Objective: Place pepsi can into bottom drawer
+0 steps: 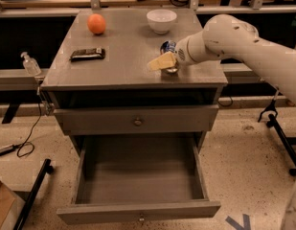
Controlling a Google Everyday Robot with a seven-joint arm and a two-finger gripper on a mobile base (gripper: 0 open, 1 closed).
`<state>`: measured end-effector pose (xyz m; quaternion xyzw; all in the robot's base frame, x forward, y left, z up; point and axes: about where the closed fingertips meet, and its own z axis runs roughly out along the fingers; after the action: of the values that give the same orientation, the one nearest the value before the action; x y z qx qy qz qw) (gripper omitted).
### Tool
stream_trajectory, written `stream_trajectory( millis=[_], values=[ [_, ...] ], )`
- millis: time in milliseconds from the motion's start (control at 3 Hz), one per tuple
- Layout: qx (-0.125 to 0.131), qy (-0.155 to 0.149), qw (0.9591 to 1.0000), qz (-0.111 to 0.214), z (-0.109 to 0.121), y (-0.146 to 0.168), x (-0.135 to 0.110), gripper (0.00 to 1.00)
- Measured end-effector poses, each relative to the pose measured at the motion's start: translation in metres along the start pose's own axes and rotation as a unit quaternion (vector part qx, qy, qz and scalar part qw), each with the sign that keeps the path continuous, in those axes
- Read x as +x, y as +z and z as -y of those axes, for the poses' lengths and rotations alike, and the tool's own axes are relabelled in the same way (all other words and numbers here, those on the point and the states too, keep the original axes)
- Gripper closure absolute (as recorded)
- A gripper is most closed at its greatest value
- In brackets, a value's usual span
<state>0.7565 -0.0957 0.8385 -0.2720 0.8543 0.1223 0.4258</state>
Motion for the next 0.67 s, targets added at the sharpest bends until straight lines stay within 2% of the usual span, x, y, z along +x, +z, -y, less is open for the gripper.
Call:
stream_trajectory(
  millis=[333,667],
  values=[
    [0.023,0.004,0.9997,0.011,0.0068,-0.0041,-0.0052,0.41],
    [0.030,0.002,0.9993,0.021,0.0062,-0.0089,-0.0114,0.63]
  ],
)
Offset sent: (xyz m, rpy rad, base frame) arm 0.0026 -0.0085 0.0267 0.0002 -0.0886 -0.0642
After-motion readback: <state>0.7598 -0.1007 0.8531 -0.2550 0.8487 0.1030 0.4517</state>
